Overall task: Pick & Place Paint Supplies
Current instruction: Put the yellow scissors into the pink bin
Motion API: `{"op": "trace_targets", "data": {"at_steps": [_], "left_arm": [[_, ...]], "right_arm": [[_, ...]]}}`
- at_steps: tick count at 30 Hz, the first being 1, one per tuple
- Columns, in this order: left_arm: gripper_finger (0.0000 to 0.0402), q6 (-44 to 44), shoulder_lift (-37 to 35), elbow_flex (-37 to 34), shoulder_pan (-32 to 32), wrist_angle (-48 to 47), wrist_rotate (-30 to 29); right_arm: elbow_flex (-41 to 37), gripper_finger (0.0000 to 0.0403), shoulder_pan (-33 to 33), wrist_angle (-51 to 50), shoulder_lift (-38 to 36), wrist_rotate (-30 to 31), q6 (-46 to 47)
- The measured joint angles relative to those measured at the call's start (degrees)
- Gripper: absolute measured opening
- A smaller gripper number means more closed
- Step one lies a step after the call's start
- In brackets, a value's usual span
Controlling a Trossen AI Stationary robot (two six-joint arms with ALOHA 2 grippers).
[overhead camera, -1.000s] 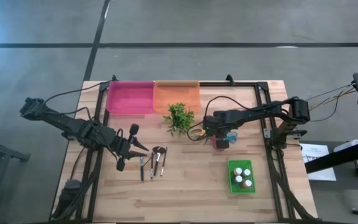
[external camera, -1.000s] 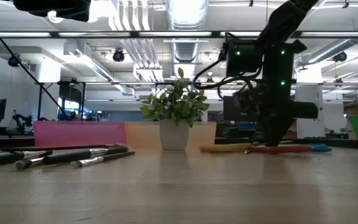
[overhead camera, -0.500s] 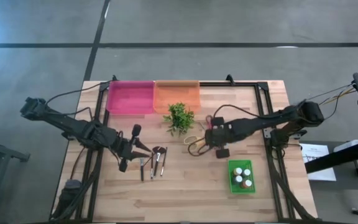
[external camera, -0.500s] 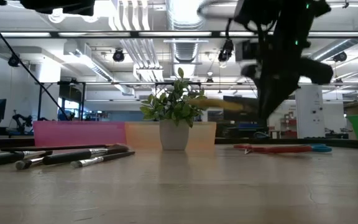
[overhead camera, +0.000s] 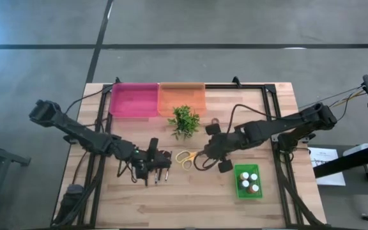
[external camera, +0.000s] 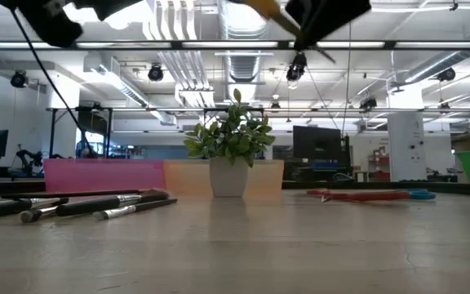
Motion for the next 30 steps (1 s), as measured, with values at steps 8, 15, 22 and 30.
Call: {"op": "trace_targets", "data": {"at_steps": [8,15,22,30], "left_arm": [[0.0099,7.6,5.1,3.2,-3.1,3.8,-9.1],[0.0099,10.4,4.4,3.1,-6.8,8.3,-9.5],[0.0099,10.3,5.6,3.2,-6.4,9.7,-9.8],[0.0099,10.1,6.0,3.2,-6.3,10.9,-9.8]], "right_arm": [[2.7,0.0039,0.0,-3.6,0.3,-3.5,0.6],[0.9,0.0039,0.1,-5.0,0.4,-6.2,2.5],[0.7,0.0039,0.0,-1.4,0.5,-8.1,1.6],[0.7,0.0039,0.0,-0.2,2.1,-9.3,0.5]]}}
